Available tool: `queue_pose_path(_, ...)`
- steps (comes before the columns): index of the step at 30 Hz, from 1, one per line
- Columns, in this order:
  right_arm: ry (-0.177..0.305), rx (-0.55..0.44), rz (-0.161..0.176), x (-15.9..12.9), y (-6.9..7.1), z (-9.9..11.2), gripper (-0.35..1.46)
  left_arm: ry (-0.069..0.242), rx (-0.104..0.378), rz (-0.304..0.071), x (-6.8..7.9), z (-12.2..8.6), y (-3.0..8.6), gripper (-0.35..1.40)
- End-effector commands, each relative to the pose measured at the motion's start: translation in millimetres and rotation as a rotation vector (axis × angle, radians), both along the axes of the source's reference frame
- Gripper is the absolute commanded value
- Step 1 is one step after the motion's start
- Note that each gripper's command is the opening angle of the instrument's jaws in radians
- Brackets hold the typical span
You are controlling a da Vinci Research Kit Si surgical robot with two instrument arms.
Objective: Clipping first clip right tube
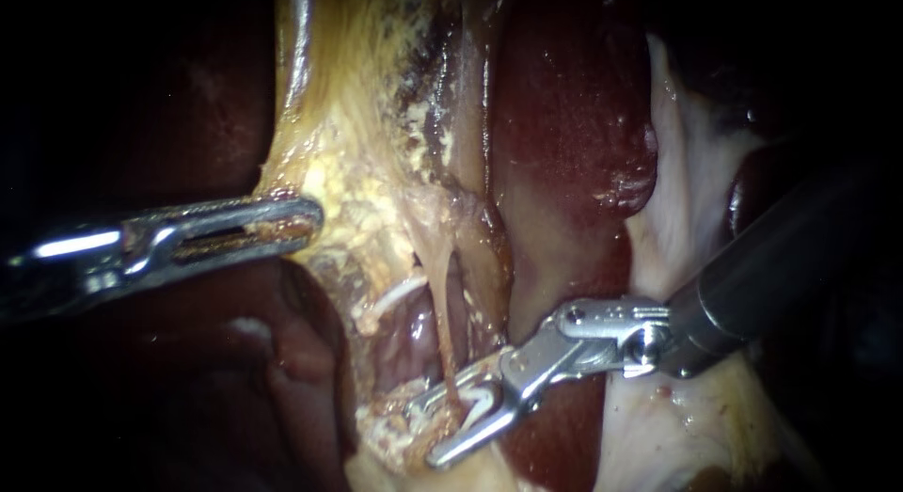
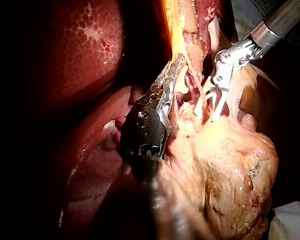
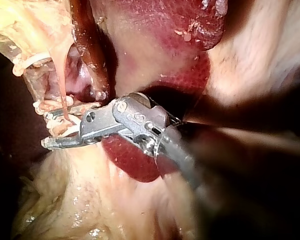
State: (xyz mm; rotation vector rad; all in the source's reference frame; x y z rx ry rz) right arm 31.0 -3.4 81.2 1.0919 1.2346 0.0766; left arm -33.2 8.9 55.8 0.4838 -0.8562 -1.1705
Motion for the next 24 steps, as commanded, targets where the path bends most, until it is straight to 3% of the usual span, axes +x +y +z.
queue_pose_path(1, 0.000, 0.000, 0.001, 0.0, 0.0, 0.1, 0.11, 0.000, 0.000, 0.000, 0.0, 0.0, 0.0, -0.35)
queue_pose_path(3, 0.000, 0.000, 0.001, -0.1, 0.1, 0.1, 0.04, 0.000, 0.000, 0.000, 0.0, 0.0, 0.0, -0.35)
queue_pose_path(6, -0.001, 0.000, 0.003, -0.3, 0.3, 0.3, -0.35, 0.000, 0.000, 0.000, 0.0, 0.0, 0.0, -0.35)
queue_pose_path(11, -0.014, 0.004, 0.024, -0.6, 1.4, 0.7, -0.35, 0.000, 0.000, 0.000, 0.0, 0.0, 0.0, -0.35)
queue_pose_path(24, -0.025, 0.015, 0.024, -0.6, 1.1, 0.9, -0.35, 0.001, -0.001, -0.001, 0.0, 0.2, 0.1, -0.35)
